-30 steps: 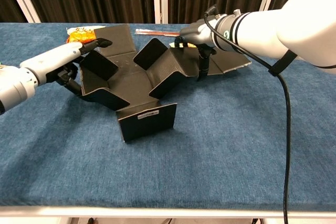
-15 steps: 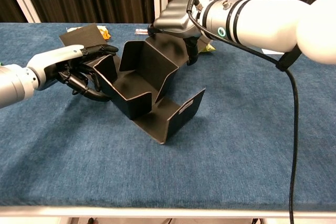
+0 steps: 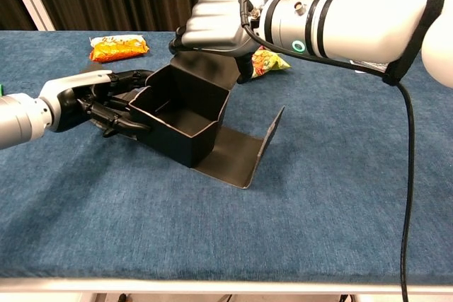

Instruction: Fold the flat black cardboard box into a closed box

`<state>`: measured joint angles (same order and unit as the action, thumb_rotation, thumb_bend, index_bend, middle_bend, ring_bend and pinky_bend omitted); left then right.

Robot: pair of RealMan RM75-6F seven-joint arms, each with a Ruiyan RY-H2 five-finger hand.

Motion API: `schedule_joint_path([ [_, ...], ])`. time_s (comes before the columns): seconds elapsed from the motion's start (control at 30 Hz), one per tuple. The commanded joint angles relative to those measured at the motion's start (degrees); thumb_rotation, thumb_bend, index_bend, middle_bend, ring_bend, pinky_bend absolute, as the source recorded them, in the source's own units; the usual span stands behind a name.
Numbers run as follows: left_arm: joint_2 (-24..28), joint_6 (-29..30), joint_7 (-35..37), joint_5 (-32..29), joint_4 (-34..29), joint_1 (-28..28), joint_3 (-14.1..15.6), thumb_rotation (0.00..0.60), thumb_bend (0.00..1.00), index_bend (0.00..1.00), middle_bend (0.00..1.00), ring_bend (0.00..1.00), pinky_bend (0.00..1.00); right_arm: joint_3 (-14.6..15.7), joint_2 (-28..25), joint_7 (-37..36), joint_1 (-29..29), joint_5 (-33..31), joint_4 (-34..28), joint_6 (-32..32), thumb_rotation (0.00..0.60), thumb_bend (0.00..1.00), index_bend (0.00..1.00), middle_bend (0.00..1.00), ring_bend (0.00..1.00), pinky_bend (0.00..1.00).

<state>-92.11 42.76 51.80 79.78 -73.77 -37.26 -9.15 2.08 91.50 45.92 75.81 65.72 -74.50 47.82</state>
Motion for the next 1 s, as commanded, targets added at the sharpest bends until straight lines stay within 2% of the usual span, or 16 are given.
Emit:
schedule_joint_path([
  [0.03, -0.64, 0.05, 7.35, 3.40, 2.18, -0.47, 1.62, 0.600, 0.00, 0.00, 0.00, 0.46, 0.80, -0.01, 0.11, -4.48, -0.49, 5.59, 2.85, -0.62, 0.600, 0.30, 0.52, 0.34, 0.79, 1.00],
  [0.17, -1.10, 1.43, 13.56, 5.90, 3.37, -0.68, 2.97, 0.600, 0.00, 0.00, 0.00, 0.46, 0.79, -0.47, 0.47, -6.90, -0.61, 8.98, 4.66, -0.98, 0.600, 0.30, 0.52, 0.34, 0.78, 1.00],
  [0.3, -1.77, 2.35, 16.83, 7.22, 5.09, -1.13, 4.04, 0.600, 0.00, 0.00, 0.00, 0.47, 0.79, -1.02, 1.33, -8.63, -0.72, 11.73, 6.52, -1.11, 0.600, 0.30, 0.52, 0.33, 0.78, 1.00],
  [0.47, -2.74, 2.60, 18.59, 6.09, 5.96, -1.40, 4.05, 0.600, 0.00, 0.11, 0.14, 0.50, 0.79, -1.80, 3.41, -11.16, -1.32, 15.13, 9.12, 0.10, 0.600, 0.30, 0.52, 0.32, 0.78, 1.00],
  [0.6, -3.47, 2.55, 16.64, 4.42, 6.30, -1.41, 3.69, 0.600, 0.00, 0.18, 0.21, 0.53, 0.79, -2.80, 5.18, -12.59, -2.00, 16.34, 11.28, 0.95, 0.600, 0.30, 0.50, 0.29, 0.78, 1.00],
  [0.63, -3.67, 2.48, 15.83, 3.67, 6.15, -1.30, 3.52, 0.600, 0.00, 0.20, 0.23, 0.53, 0.79, -3.17, 5.56, -12.74, -2.32, 16.26, 11.71, 1.03, 0.600, 0.30, 0.48, 0.27, 0.78, 1.00],
  [0.67, -3.72, 2.38, 15.19, 3.18, 6.00, -1.25, 3.42, 0.600, 0.00, 0.21, 0.24, 0.54, 0.79, -3.47, 5.76, -12.75, -2.57, 16.03, 11.83, 0.97, 0.600, 0.29, 0.41, 0.24, 0.78, 1.00],
  [0.7, -3.77, 2.31, 14.48, 2.74, 5.85, -1.20, 3.34, 0.600, 0.00, 0.22, 0.25, 0.54, 0.79, -3.82, 5.88, -13.04, -2.87, 15.74, 11.68, 0.95, 0.600, 0.27, 0.28, 0.18, 0.77, 1.00],
  [0.77, -3.77, 2.07, 13.00, 1.78, 5.44, -1.09, 3.18, 0.600, 0.00, 0.23, 0.25, 0.54, 0.79, -4.62, 5.80, -13.57, -3.51, 15.02, 11.05, 0.81, 0.600, 0.22, 0.09, 0.09, 0.76, 1.00],
  [0.8, -3.77, 1.97, 12.41, 1.38, 5.27, -1.04, 3.10, 0.600, 0.00, 0.23, 0.25, 0.54, 0.79, -4.95, 5.63, -13.75, -3.76, 14.72, 10.63, 0.73, 0.600, 0.19, 0.03, 0.04, 0.75, 1.00],
  [0.87, -3.71, 1.63, 11.13, 0.65, 4.87, -1.00, 3.02, 0.600, 0.00, 0.23, 0.25, 0.54, 0.79, -5.75, 5.13, -14.11, -4.35, 13.74, 9.44, 0.34, 0.600, 0.16, 0.00, 0.00, 0.74, 1.00],
  [1.0, -3.87, 1.18, 8.77, -0.98, 4.28, -0.85, 2.55, 0.600, 0.00, 0.23, 0.26, 0.54, 0.79, -7.54, 4.54, -14.59, -5.53, 10.42, 6.74, -1.04, 0.600, 0.10, 0.00, 0.00, 0.71, 1.00],
])
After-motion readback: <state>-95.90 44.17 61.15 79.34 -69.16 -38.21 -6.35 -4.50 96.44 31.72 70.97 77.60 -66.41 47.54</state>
